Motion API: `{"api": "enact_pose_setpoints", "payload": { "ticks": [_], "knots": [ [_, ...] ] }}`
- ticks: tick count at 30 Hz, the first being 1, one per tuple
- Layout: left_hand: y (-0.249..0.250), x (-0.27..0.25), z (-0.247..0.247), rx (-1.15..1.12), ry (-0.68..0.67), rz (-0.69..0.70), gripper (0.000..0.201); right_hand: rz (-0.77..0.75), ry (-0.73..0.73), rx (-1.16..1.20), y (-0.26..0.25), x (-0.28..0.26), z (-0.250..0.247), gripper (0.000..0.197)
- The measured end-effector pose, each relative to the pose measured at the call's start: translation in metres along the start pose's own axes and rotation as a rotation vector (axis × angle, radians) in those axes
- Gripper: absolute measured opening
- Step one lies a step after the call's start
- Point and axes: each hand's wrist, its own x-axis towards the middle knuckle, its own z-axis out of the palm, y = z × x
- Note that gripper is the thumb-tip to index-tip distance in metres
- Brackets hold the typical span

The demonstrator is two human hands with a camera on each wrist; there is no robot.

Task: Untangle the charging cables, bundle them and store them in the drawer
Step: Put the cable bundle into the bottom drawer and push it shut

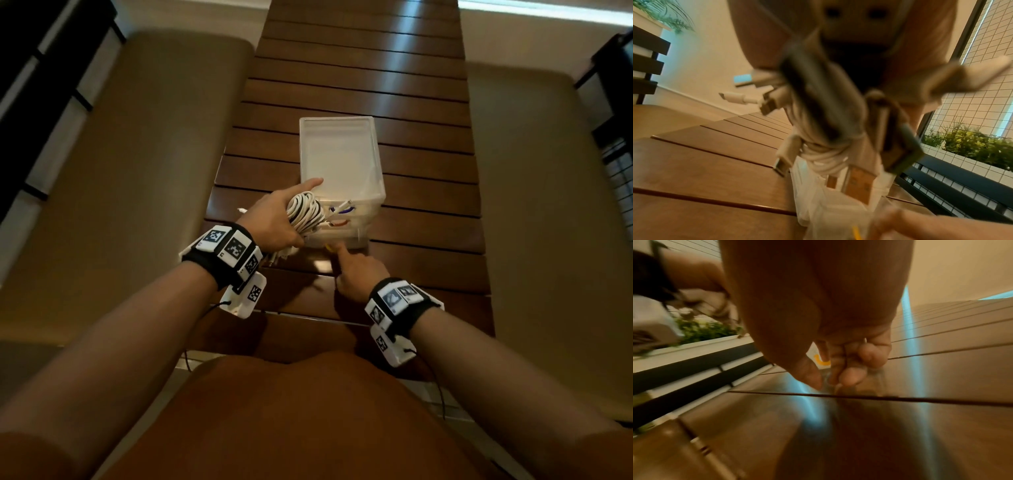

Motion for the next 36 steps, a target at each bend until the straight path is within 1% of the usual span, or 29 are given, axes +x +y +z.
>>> {"api": "enact_pose_setpoints", "payload": {
  "ticks": [3, 4, 5, 6, 7, 8, 9, 10, 11, 12, 13, 15, 17, 18, 20, 21, 22, 23, 24, 25, 26, 27, 28, 29, 30, 31, 33, 34, 36],
  "knots": [
    [-0.003, 0.001, 0.001, -0.028, 0.003, -0.001, 0.118, -0.081, -0.118, -0.061, 0.007, -0.022, 0.004, 0.046],
    [-0.005, 0.001, 0.001, -0.038, 0.007, -0.004, 0.119, -0.106, -0.112, -0.074, 0.009, -0.027, 0.0, 0.04],
    [-0.005, 0.001, 0.002, -0.045, 0.014, -0.006, 0.119, -0.126, -0.056, -0.067, 0.01, -0.029, -0.006, 0.035],
    [-0.006, 0.001, 0.002, -0.042, 0.022, -0.006, 0.12, -0.143, 0.038, -0.038, 0.011, -0.028, -0.013, 0.031],
    [-0.006, 0.001, 0.003, -0.035, 0.026, -0.005, 0.12, -0.167, 0.139, -0.029, 0.012, -0.027, -0.02, 0.031],
    [-0.006, 0.001, 0.003, -0.028, 0.03, -0.002, 0.12, -0.198, 0.196, -0.049, 0.012, -0.023, -0.024, 0.035],
    [-0.006, 0.001, 0.003, -0.027, 0.033, -0.001, 0.119, -0.224, 0.18, -0.098, 0.011, -0.02, -0.025, 0.041],
    [-0.006, 0.001, 0.003, -0.03, 0.036, -0.002, 0.119, -0.23, 0.103, -0.153, 0.011, -0.018, -0.024, 0.046],
    [-0.006, 0.001, 0.002, -0.031, 0.039, -0.002, 0.119, -0.213, 0.004, -0.199, 0.009, -0.017, -0.02, 0.047],
    [-0.007, 0.0, 0.002, -0.024, 0.041, 0.003, 0.119, -0.203, -0.065, -0.234, 0.008, -0.018, -0.015, 0.042],
    [-0.007, 0.001, 0.001, -0.009, 0.038, 0.007, 0.118, -0.212, -0.094, -0.263, 0.007, -0.019, -0.01, 0.036],
    [-0.008, 0.0, 0.0, 0.009, 0.032, 0.001, 0.117, -0.264, -0.094, -0.315, 0.006, -0.025, -0.002, 0.029],
    [-0.005, -0.002, -0.002, 0.008, 0.031, 0.001, 0.115, -0.281, -0.116, -0.285, 0.007, -0.032, 0.001, 0.031],
    [-0.003, -0.004, -0.002, 0.019, 0.037, 0.005, 0.113, -0.273, -0.143, -0.224, 0.009, -0.035, -0.003, 0.033],
    [0.003, -0.01, -0.003, 0.1, 0.048, 0.033, 0.107, -0.217, -0.157, 0.045, 0.014, -0.038, -0.019, 0.03],
    [0.007, -0.015, -0.002, 0.169, 0.039, 0.062, 0.105, -0.184, -0.109, 0.207, 0.017, -0.038, -0.031, 0.025],
    [0.012, -0.019, -0.001, 0.244, 0.021, 0.099, 0.103, -0.158, -0.025, 0.369, 0.021, -0.037, -0.043, 0.023],
    [0.017, -0.024, 0.002, 0.325, -0.007, 0.137, 0.102, -0.139, 0.063, 0.538, 0.023, -0.036, -0.055, 0.023],
    [0.022, -0.028, 0.006, 0.422, -0.042, 0.178, 0.103, -0.127, 0.119, 0.715, 0.024, -0.036, -0.066, 0.024],
    [0.026, -0.031, 0.011, 0.538, -0.082, 0.221, 0.104, -0.117, 0.119, 0.867, 0.025, -0.037, -0.076, 0.024],
    [0.029, -0.032, 0.016, 0.659, -0.121, 0.264, 0.105, -0.122, 0.055, 0.951, 0.025, -0.037, -0.081, 0.024],
    [0.031, -0.032, 0.022, 0.751, -0.148, 0.307, 0.107, -0.15, -0.054, 0.96, 0.025, -0.036, -0.084, 0.029],
    [0.033, -0.032, 0.026, 0.797, -0.161, 0.365, 0.108, -0.192, -0.178, 0.915, 0.025, -0.035, -0.083, 0.038],
    [0.036, -0.031, 0.03, 0.807, -0.169, 0.426, 0.109, -0.236, -0.285, 0.858, 0.022, -0.033, -0.08, 0.047],
    [0.037, -0.03, 0.033, 0.831, -0.175, 0.485, 0.109, -0.272, -0.358, 0.814, 0.017, -0.032, -0.076, 0.056],
    [0.037, -0.027, 0.036, 0.894, -0.17, 0.548, 0.107, -0.287, -0.392, 0.794, 0.011, -0.031, -0.072, 0.063],
    [0.035, -0.021, 0.042, 1.039, -0.113, 0.67, 0.097, -0.283, -0.408, 0.857, 0.003, -0.03, -0.064, 0.069],
    [0.036, -0.019, 0.044, 1.081, -0.077, 0.711, 0.089, -0.26, -0.414, 0.912, 0.002, -0.028, -0.061, 0.068],
    [0.038, -0.018, 0.047, 1.115, -0.048, 0.764, 0.074, -0.229, -0.432, 0.98, 0.003, -0.03, -0.057, 0.057]
  ]
}}
